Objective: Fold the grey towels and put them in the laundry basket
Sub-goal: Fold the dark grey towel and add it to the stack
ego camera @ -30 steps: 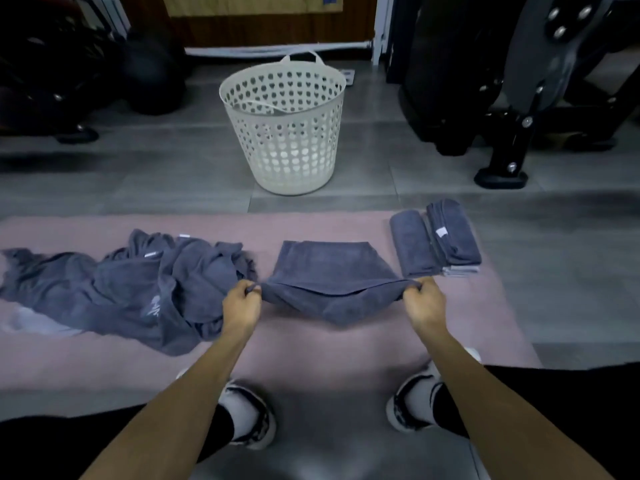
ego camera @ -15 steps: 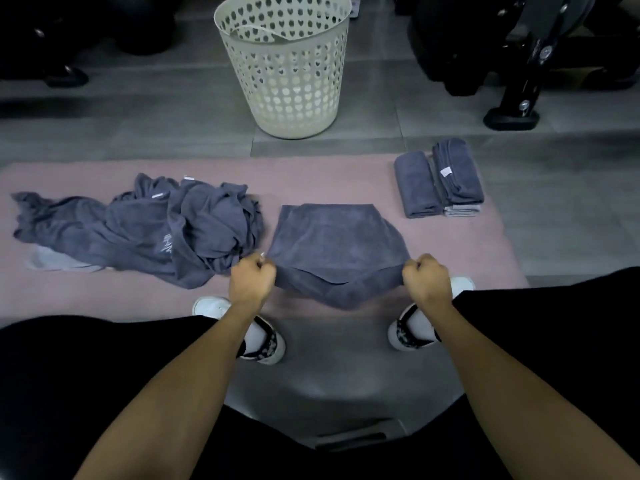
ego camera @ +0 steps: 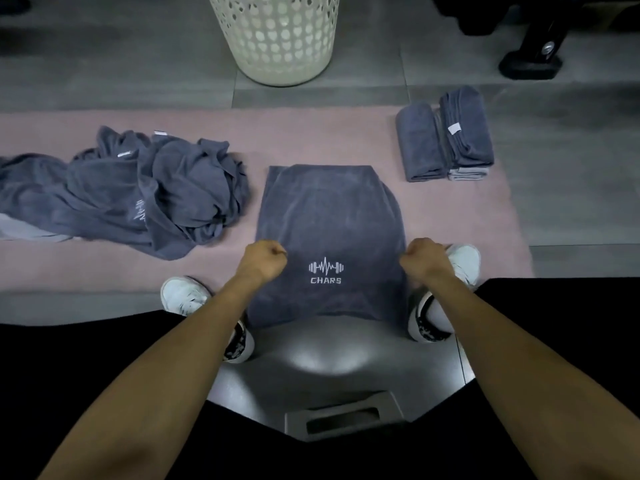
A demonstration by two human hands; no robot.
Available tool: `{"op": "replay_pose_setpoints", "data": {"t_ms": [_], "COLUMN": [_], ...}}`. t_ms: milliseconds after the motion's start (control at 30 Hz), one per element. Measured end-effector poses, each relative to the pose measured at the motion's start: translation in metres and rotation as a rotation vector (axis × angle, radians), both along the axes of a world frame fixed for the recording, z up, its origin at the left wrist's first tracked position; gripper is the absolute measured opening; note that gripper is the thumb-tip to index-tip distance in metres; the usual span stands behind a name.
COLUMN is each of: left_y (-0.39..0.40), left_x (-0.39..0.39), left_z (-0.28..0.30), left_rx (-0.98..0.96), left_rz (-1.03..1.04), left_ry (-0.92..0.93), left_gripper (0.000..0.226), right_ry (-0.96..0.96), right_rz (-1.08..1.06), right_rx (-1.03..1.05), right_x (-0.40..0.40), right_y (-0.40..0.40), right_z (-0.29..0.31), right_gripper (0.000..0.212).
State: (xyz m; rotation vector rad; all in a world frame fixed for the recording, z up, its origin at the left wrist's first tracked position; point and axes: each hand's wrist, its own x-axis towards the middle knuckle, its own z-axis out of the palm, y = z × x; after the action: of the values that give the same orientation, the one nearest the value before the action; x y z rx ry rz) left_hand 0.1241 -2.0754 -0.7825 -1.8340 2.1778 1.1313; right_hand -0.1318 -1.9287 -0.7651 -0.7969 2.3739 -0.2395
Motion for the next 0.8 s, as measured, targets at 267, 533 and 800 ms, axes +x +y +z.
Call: {"op": "replay_pose_setpoints", "data": {"t_ms": [267, 533, 800], "left_y": [-0.064, -0.145, -0.169], "left_x": [-0.099, -0.200, -0.245], "left_z": [-0.030, -0.100, -0.136], "left_rx": [0.021, -0.027, 0.085], "left_rz": [-0.132, -0.508, -0.697], "left_ry": [0.152, -0.009, -0.402], "left_gripper": [0.019, 0.056, 0.123], "right_ry": [-0.033, -0.010, -0.111], "right_rz": [-0.005, 0.126, 0.407], "right_rx": [-0.094, -0.017, 0.087], "right_x": [-0.075, -0.147, -0.166], "right_y": [-0.077, -0.156, -0.208], "right_z": [-0.027, -0.090, -0.136], "right_gripper": [0.020, 0.018, 0.026]}}
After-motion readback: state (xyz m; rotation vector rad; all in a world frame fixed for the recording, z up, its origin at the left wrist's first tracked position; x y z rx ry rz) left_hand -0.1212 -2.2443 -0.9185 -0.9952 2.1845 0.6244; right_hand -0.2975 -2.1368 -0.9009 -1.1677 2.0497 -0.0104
